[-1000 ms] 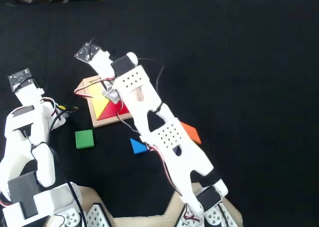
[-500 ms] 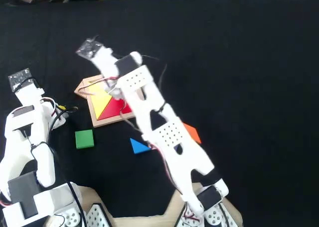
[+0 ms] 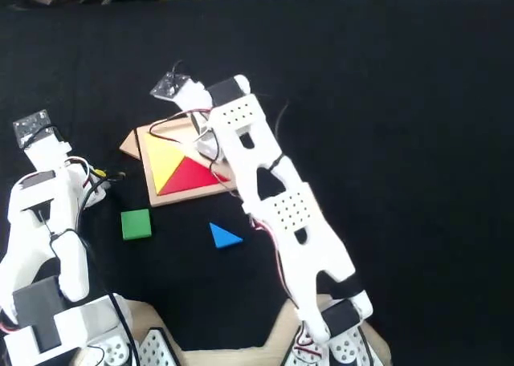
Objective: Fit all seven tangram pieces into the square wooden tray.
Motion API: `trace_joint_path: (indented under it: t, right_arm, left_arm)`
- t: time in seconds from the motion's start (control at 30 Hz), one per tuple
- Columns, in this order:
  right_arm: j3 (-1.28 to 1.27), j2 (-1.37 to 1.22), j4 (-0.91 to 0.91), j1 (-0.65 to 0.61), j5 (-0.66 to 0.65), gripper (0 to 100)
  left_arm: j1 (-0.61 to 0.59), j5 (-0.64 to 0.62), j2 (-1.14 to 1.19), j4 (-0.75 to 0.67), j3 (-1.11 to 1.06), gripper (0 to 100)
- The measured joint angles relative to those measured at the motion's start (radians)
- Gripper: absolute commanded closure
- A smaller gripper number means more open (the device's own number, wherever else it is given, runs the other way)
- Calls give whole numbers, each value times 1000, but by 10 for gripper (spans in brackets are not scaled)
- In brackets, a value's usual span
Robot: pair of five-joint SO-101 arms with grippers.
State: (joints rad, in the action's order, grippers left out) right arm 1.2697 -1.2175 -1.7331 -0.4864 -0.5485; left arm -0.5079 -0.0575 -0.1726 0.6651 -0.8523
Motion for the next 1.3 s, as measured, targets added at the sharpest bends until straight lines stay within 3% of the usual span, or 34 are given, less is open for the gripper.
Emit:
trace_joint_path:
  t: [0.23, 0.43, 0.8, 0.93, 1.1, 1.3]
  right_arm:
    - [-410, 216, 0, 9, -64, 988]
    - [-592, 313, 0, 71, -97, 988]
    - [-559, 433, 6, 83, -98, 988]
    - [-548, 433, 91, 115, -98, 987]
    - [-539, 367, 221, 112, -98, 987]
    - [-445, 267, 236, 103, -98, 987]
  left_arm:
    - [0, 0, 0, 0, 0, 762]
    - [0, 0, 0, 0, 0, 762]
    - [0, 0, 0, 0, 0, 762]
    - [0, 0, 0, 0, 0, 762]
    - [0, 0, 0, 0, 0, 762]
    - [0, 0, 0, 0, 0, 762]
